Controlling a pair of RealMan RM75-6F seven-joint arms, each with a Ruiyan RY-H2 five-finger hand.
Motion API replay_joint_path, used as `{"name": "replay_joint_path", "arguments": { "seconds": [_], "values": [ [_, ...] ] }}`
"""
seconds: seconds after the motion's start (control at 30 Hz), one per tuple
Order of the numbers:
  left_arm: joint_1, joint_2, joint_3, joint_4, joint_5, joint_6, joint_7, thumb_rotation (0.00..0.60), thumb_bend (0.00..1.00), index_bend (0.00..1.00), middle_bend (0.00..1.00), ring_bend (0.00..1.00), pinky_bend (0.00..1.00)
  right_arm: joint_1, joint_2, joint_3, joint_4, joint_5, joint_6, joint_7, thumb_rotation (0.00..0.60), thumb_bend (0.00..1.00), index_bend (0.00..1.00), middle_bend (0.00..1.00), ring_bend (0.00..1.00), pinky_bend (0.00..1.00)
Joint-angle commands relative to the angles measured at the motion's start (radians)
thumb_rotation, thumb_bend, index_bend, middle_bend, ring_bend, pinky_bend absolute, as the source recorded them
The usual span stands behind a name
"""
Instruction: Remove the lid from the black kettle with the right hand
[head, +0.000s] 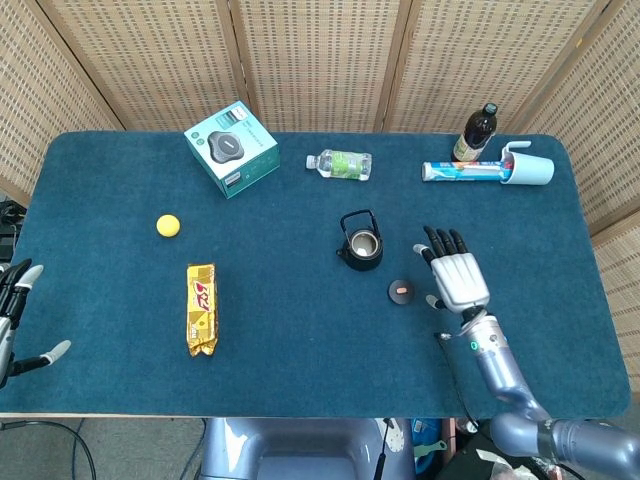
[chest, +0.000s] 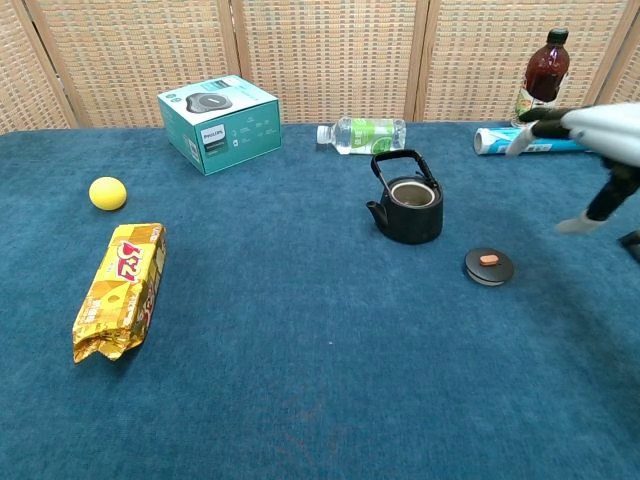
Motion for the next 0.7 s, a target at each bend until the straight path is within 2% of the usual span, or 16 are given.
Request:
{"name": "replay_joint_path", "arguments": {
  "seconds": [0.03,0.2,0.4,0.57,0.7],
  "values": [
    [0.001,0.001,0.001,0.001,0.002,0.001,0.000,0.600,0.14,0.00,0.00,0.00,0.00,-0.094,0.094,-0.051,-0.055,-0.135,0.113,0.102,0.600,0.08,0.12,0.00,0.00,0.00],
    [0.002,-0.003,0.004,0.001,0.006,0.003,0.009,0.600,0.15,0.00,0.00,0.00,0.00,-0.223,0.151,-0.130,-0.029,-0.304,0.285,0.194,0.600,0.00,0.02,0.00,0.00,0.00],
    [0.002,-0.008,0.007,-0.001,0.015,0.004,0.026,0.600,0.14,0.00,0.00,0.00,0.00,-0.323,0.182,-0.177,-0.030,-0.367,0.382,0.166,0.600,0.00,0.00,0.00,0.00,0.00],
    [0.007,-0.011,0.012,-0.004,0.028,0.016,0.041,0.600,0.15,0.00,0.00,0.00,0.00,-0.420,0.198,-0.185,-0.072,-0.384,0.479,0.178,0.600,0.00,0.00,0.00,0.00,0.00],
    [0.011,-0.013,0.016,-0.007,0.040,0.025,0.051,0.600,0.15,0.00,0.00,0.00,0.00,-0.451,0.204,-0.176,-0.066,-0.401,0.498,0.203,0.600,0.00,0.00,0.00,0.00,0.00]
  ]
}}
